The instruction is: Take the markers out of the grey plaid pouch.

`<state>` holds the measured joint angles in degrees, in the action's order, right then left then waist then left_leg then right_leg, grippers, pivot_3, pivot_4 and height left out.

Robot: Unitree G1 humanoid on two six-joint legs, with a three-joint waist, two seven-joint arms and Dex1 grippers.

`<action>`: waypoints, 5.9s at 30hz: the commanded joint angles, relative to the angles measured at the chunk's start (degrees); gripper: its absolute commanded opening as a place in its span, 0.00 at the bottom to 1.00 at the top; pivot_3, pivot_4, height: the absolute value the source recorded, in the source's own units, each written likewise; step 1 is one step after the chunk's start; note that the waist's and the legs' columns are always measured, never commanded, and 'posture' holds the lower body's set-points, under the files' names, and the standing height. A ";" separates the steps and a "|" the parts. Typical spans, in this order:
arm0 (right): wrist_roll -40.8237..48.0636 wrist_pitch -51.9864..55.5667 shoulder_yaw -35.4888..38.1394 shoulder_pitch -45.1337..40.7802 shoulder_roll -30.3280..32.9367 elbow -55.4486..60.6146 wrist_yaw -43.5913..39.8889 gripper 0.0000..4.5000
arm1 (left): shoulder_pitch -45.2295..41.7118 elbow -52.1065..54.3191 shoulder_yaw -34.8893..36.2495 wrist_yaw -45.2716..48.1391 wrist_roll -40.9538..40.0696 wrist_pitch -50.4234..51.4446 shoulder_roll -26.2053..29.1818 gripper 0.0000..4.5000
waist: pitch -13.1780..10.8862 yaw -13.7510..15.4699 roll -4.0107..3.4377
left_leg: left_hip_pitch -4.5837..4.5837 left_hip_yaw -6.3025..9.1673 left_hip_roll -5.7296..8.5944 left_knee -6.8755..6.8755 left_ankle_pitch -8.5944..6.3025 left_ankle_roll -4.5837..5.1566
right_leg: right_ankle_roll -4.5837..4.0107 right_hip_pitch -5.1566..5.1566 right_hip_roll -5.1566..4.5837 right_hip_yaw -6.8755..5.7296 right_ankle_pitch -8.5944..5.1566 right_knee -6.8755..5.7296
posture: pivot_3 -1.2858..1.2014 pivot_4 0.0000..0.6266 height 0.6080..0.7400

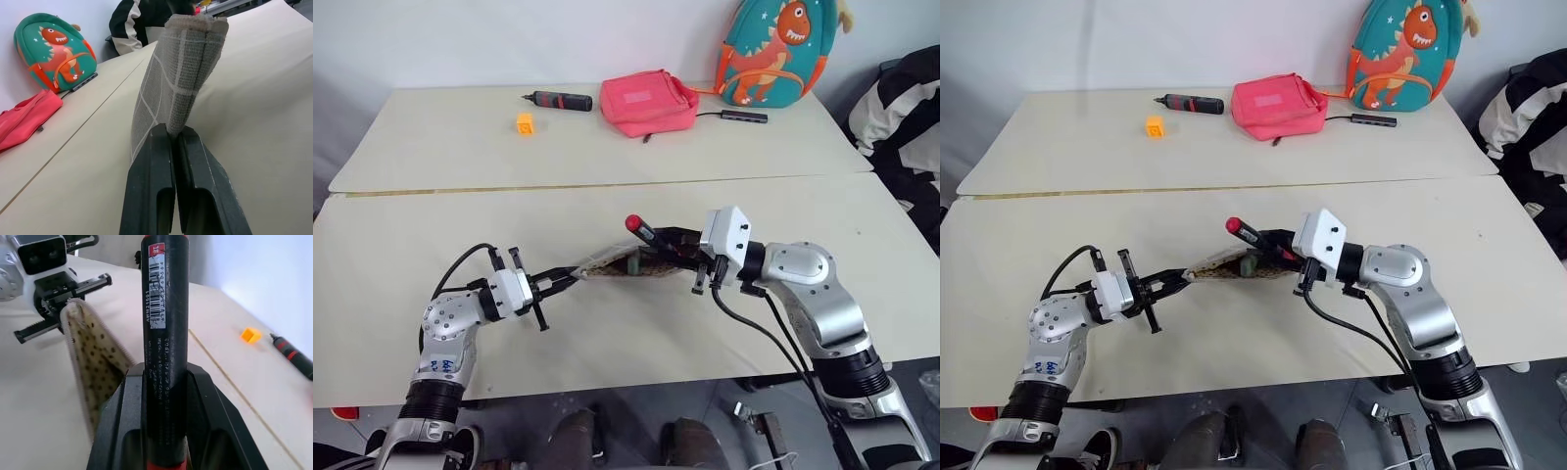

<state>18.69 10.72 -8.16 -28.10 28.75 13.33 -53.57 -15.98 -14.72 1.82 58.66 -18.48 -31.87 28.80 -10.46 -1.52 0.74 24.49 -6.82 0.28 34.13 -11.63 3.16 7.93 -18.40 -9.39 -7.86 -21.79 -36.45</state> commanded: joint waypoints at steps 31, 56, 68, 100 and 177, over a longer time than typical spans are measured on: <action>-6.63 31.68 5.38 -3.64 17.49 -23.07 15.83 0.29 | 2.01 2.64 2.79 0.06 -1.51 -0.80 1.13 0.00 | -0.01 -0.07 -0.01 | 0.14 -0.09 -0.07 0.01 -0.02 0.04 | 0.02 0.03 -0.07 -0.10 0.02 0.37 | 0.52 0.24 1.00; 5.90 18.63 13.32 -5.80 15.69 -1.36 0.63 0.71 | 2.01 2.97 2.64 0.13 -2.00 -0.23 1.00 0.00 | -0.04 -0.05 -0.07 | 0.17 -0.09 -0.08 -0.03 -0.02 0.04 | 0.02 -0.04 -0.06 -0.09 0.02 0.36 | 0.52 0.24 1.00; 12.08 22.15 7.07 3.22 10.97 10.96 0.72 0.67 | 0.76 2.77 2.35 0.29 -2.46 0.33 0.65 0.00 | -0.04 0.91 -0.04 | 0.17 0.15 -0.04 0.03 -0.06 0.06 | 0.04 0.15 -0.12 0.04 0.07 0.49 | 0.52 0.24 1.00; -14.53 -2.24 -9.79 1.50 0.73 0.56 6.03 0.26 | 0.92 5.69 1.27 1.23 -3.45 2.98 -0.45 0.00 | -0.04 1.26 -0.04 | 0.16 -0.02 -0.03 0.04 -0.03 0.06 | 0.04 -0.01 0.14 -0.07 0.07 0.31 | 0.52 0.24 1.00; -38.28 -7.16 -19.89 -6.77 -8.72 -13.00 14.39 0.35 | 2.76 13.46 -0.09 2.70 -8.31 18.49 -3.16 0.00 | -0.04 -0.09 -0.04 | 0.14 0.02 -0.02 0.04 0.02 0.00 | 0.03 -0.05 0.20 0.07 0.06 -0.08 | 0.52 0.24 1.00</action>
<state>-18.46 4.83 -26.98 -33.96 20.53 0.90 -39.63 -13.07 -4.98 1.72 60.67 -25.32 -12.84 26.14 -10.49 -1.61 0.70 24.62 -6.81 0.26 34.17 -11.62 3.15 7.96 -18.45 -9.20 -7.79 -21.73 -36.52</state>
